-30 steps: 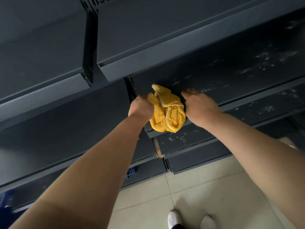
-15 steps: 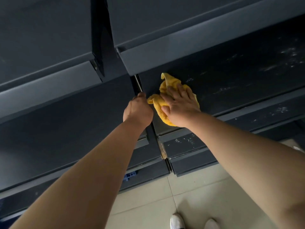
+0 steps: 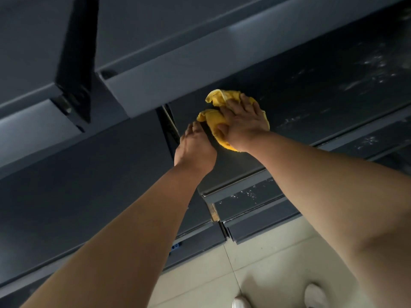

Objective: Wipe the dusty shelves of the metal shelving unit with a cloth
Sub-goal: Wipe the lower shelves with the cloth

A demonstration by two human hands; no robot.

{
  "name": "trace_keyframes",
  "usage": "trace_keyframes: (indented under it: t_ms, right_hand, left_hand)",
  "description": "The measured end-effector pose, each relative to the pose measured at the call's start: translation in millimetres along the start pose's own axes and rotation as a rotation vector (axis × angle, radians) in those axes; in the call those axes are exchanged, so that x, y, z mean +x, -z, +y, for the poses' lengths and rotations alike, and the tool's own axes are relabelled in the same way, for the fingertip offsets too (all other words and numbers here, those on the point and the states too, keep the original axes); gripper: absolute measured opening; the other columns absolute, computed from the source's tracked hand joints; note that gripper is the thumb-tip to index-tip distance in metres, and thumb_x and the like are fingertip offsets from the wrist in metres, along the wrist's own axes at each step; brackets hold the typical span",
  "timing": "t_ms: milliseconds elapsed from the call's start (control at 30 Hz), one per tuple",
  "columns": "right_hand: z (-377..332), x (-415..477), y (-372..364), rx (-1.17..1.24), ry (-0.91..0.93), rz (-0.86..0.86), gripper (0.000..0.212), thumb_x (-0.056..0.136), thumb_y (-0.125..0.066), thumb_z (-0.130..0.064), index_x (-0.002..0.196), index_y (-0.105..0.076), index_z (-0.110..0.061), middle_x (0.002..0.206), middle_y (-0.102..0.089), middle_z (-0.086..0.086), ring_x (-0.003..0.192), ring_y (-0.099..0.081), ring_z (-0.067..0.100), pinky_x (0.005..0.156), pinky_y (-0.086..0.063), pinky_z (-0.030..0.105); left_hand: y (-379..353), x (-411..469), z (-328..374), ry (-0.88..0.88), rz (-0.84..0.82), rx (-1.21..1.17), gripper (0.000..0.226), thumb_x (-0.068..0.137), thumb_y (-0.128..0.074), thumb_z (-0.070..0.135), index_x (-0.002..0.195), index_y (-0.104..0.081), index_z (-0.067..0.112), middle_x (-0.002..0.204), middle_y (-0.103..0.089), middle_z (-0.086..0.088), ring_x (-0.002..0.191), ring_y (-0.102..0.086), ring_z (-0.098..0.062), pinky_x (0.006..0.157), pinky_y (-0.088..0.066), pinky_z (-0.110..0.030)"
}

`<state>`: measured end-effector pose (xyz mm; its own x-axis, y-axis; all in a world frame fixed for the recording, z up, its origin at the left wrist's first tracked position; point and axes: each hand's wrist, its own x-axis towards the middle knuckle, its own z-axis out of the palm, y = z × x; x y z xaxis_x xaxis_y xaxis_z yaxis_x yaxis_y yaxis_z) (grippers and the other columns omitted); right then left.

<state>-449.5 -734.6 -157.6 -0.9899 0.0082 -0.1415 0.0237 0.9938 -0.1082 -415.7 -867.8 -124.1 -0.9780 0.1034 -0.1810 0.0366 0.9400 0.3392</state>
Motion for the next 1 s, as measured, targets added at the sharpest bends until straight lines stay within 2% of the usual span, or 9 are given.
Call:
trace_keyframes:
  t_ms: [133,300,467,633,800,900,1000]
  right_hand:
    - [42,0,6,0.003,-0.039,0.008,0.062,0.098,-0.017,-0.053,0.153,-0.005,-0.028,0.162,0.005,-0.006,0.147,0.015,0.027,0.120,0.005,0.046]
    - [87,-6,9,-0.013,-0.053,0.009,0.061,0.099,-0.015,-0.053,0.153,-0.004,-0.028,0.162,0.006,-0.005,0.147,0.015,0.027,0.120,0.005,0.046]
    - [130,-17,16,-0.005,-0.079,0.021,0.060,0.099,-0.016,-0.052,0.153,-0.007,-0.028,0.162,0.003,-0.004,0.148,0.012,0.027,0.120,0.003,0.045]
    - [140,-35,16,0.012,-0.086,0.055,0.057,0.100,-0.022,-0.048,0.153,-0.015,-0.026,0.162,-0.005,-0.002,0.149,0.005,0.027,0.121,0.001,0.046]
    - [138,-58,13,0.026,-0.082,0.101,0.053,0.100,-0.029,-0.043,0.150,-0.025,-0.025,0.160,-0.016,-0.002,0.149,-0.001,0.026,0.121,-0.001,0.045]
    - [120,-73,10,0.038,-0.054,0.115,0.050,0.100,-0.031,-0.042,0.147,-0.031,-0.025,0.159,-0.021,-0.003,0.149,-0.004,0.024,0.121,-0.001,0.044]
    - [86,-84,6,0.045,0.004,0.086,0.051,0.100,-0.029,-0.043,0.148,-0.030,-0.025,0.160,-0.018,-0.004,0.149,-0.001,0.023,0.121,-0.001,0.045]
  left_hand:
    - [-7,2,24,-0.021,-0.020,0.043,0.059,0.091,-0.045,0.005,0.148,-0.029,0.011,0.149,-0.037,-0.010,0.135,-0.037,-0.031,0.100,-0.038,-0.041]
    - [-18,7,49,0.076,-0.061,0.089,0.067,0.094,-0.045,0.010,0.154,-0.017,0.015,0.157,-0.025,-0.005,0.141,-0.025,-0.028,0.107,-0.032,-0.040]
    - [-13,11,52,0.119,-0.117,0.139,0.064,0.095,-0.042,0.011,0.154,-0.020,0.020,0.161,-0.016,0.003,0.145,-0.019,-0.025,0.111,-0.028,-0.038]
    - [-9,11,55,0.139,-0.143,0.155,0.063,0.095,-0.038,0.009,0.154,-0.021,0.021,0.161,-0.017,0.003,0.144,-0.022,-0.027,0.111,-0.030,-0.038]
    - [-9,11,49,0.119,-0.168,0.142,0.065,0.096,-0.039,0.011,0.156,-0.015,0.020,0.163,-0.011,0.002,0.147,-0.017,-0.026,0.116,-0.024,-0.036]
    - [-6,6,42,0.130,-0.146,0.053,0.064,0.095,-0.038,0.009,0.155,-0.020,0.024,0.160,-0.022,-0.001,0.142,-0.030,-0.028,0.113,-0.032,-0.037]
    - [-4,-5,32,0.225,0.020,-0.202,0.064,0.089,-0.037,0.002,0.148,-0.038,0.027,0.142,-0.050,-0.008,0.117,-0.056,-0.031,0.092,-0.052,-0.040]
